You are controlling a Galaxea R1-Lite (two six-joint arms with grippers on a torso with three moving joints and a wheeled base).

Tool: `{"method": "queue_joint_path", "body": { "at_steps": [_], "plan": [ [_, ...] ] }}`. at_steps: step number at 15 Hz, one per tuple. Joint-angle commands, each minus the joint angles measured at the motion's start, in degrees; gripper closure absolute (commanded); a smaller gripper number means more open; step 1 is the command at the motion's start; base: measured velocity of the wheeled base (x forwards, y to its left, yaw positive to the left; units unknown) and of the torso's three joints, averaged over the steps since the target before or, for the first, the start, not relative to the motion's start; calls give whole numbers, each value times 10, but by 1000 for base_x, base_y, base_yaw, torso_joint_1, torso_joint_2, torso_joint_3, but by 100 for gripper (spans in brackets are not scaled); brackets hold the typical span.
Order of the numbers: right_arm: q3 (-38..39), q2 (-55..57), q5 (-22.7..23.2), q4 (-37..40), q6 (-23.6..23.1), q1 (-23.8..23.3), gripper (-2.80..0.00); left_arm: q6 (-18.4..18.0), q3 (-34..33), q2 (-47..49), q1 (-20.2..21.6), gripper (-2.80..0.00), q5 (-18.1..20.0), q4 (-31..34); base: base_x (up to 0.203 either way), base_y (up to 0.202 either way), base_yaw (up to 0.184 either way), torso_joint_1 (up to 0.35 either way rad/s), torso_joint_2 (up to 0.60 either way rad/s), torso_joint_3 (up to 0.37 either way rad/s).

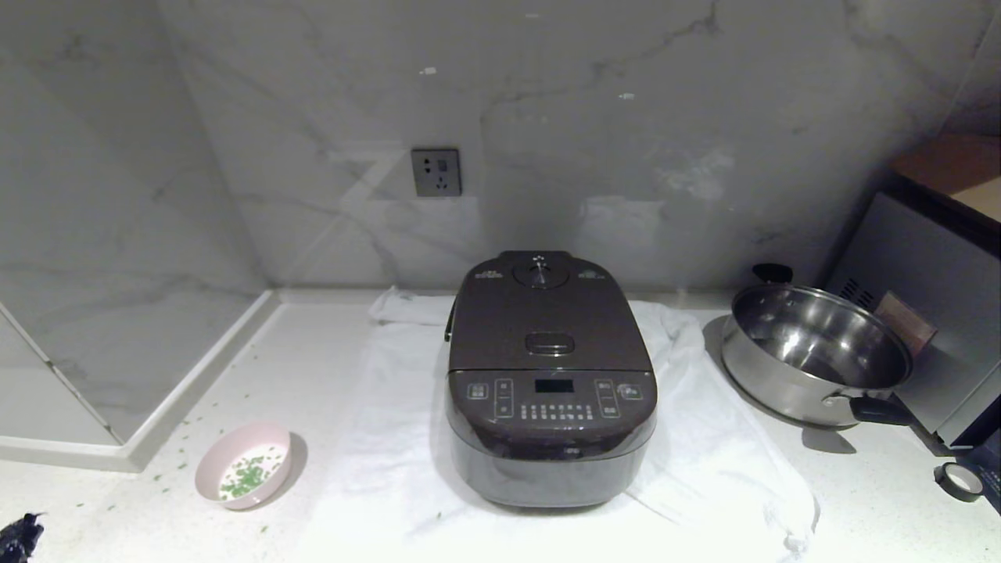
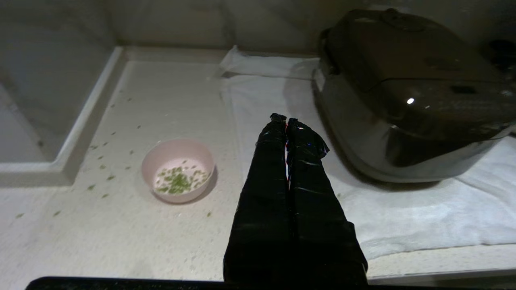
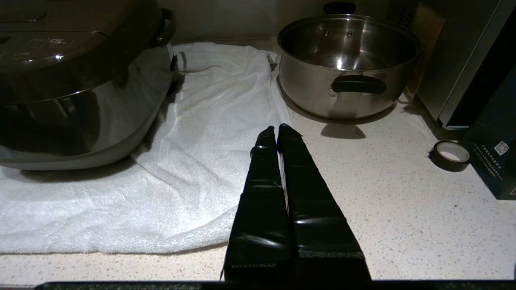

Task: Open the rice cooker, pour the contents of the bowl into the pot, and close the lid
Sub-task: Open the rice cooker

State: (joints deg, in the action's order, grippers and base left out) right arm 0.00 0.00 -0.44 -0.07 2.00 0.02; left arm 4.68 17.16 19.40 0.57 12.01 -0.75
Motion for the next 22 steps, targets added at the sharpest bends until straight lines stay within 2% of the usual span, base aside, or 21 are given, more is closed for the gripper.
{"method": "queue_joint_path", "body": {
  "at_steps": [1, 3, 5, 7, 9, 15, 18, 22],
  "plan": [
    [1, 0, 0, 0, 0, 0, 0, 8, 51, 177, -8, 0, 43, -44, 0, 0, 0, 0, 0, 0],
    [1, 0, 0, 0, 0, 0, 0, 15, 117, 286, -42, 0, 72, -69, 0, 0, 0, 0, 0, 0],
    [1, 0, 0, 0, 0, 0, 0, 25, 212, 383, -103, 0, 79, -83, 0, 0, 0, 0, 0, 0],
    [1, 0, 0, 0, 0, 0, 0, 33, 292, 468, -173, 0, 59, -90, 0, 0, 0, 0, 0, 0],
    [1, 0, 0, 0, 0, 1, 0, 37, 353, 544, -224, 0, 30, -100, 0, 0, 0, 0, 0, 0],
    [2, 0, 0, 0, 0, 1, 0, 40, 503, 701, -339, 0, -15, -110, 0, 0, 0, 0, 0, 0],
    [1, 0, 0, 0, 0, 1, 0, 45, 534, 750, -386, 0, -19, -101, 0, 0, 0, 0, 0, 0],
    [1, 0, 0, 0, 0, 0, 0, 44, 528, 793, -433, 0, -21, -97, 0, 0, 0, 0, 0, 0]
  ]
}}
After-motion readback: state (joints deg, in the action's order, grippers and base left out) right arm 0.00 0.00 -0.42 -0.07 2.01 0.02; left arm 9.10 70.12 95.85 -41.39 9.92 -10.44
